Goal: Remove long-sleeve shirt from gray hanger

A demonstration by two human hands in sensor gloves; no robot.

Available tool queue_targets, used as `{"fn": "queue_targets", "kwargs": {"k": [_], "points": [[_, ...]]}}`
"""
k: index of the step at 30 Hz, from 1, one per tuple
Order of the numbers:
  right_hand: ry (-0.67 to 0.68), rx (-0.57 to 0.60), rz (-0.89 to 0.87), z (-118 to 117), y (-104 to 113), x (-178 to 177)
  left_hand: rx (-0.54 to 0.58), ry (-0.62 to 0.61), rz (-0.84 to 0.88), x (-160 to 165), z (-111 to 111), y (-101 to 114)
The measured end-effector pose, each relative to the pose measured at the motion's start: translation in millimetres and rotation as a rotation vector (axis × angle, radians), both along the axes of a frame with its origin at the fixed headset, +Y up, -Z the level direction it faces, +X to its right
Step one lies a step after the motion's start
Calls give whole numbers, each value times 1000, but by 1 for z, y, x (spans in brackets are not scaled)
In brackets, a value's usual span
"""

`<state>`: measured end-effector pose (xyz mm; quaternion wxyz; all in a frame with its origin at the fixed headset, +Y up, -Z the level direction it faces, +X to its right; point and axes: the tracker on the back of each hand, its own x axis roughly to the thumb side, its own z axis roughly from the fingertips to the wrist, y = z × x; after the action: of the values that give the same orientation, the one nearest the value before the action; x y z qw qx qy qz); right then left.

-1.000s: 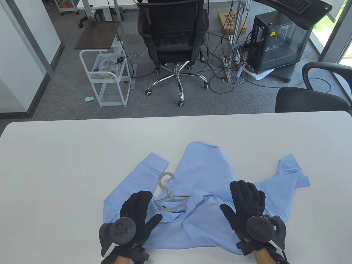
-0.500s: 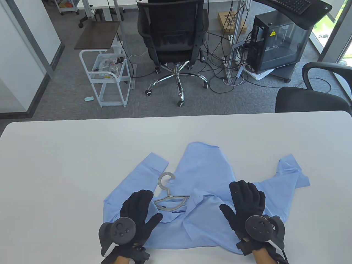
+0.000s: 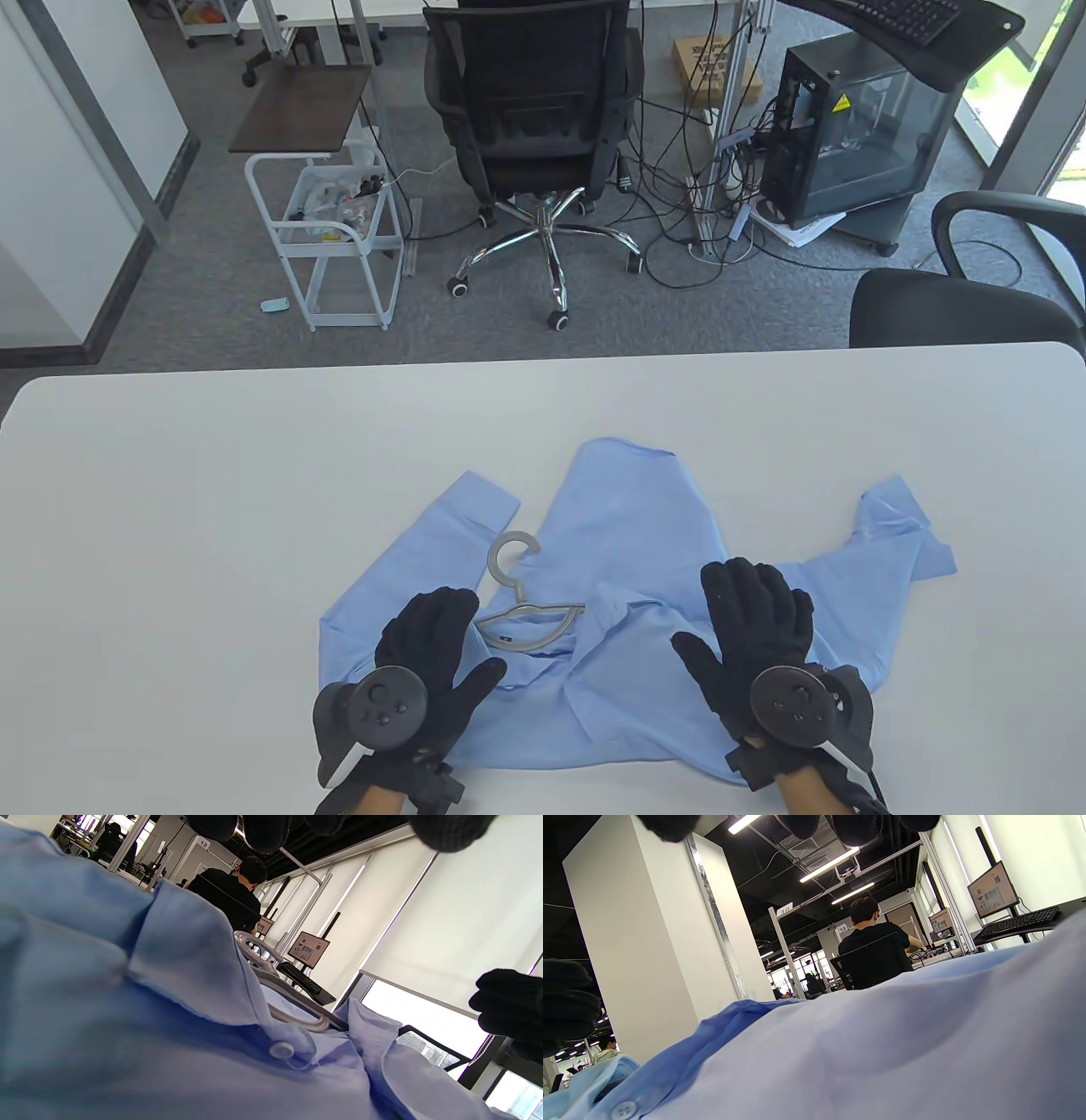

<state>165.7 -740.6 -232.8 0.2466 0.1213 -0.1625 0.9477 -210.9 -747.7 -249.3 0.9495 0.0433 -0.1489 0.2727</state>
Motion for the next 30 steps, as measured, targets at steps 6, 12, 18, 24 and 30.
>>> {"fn": "queue_targets", "kwargs": {"k": [6, 12, 18, 24, 30], "points": [[-2, -4, 1, -1, 0, 0, -5, 7, 4, -1, 0, 1], [-2, 1, -9, 0, -1, 1, -10, 8, -2, -1, -1, 0], [-4, 3, -9, -1, -1, 2, -4, 10, 4, -1, -1, 0], [5, -4, -12, -1, -1, 1, 6, 12, 15, -1, -3, 2], [0, 7, -16, -1, -1, 2, 10, 8, 12, 0, -2, 2]]}}
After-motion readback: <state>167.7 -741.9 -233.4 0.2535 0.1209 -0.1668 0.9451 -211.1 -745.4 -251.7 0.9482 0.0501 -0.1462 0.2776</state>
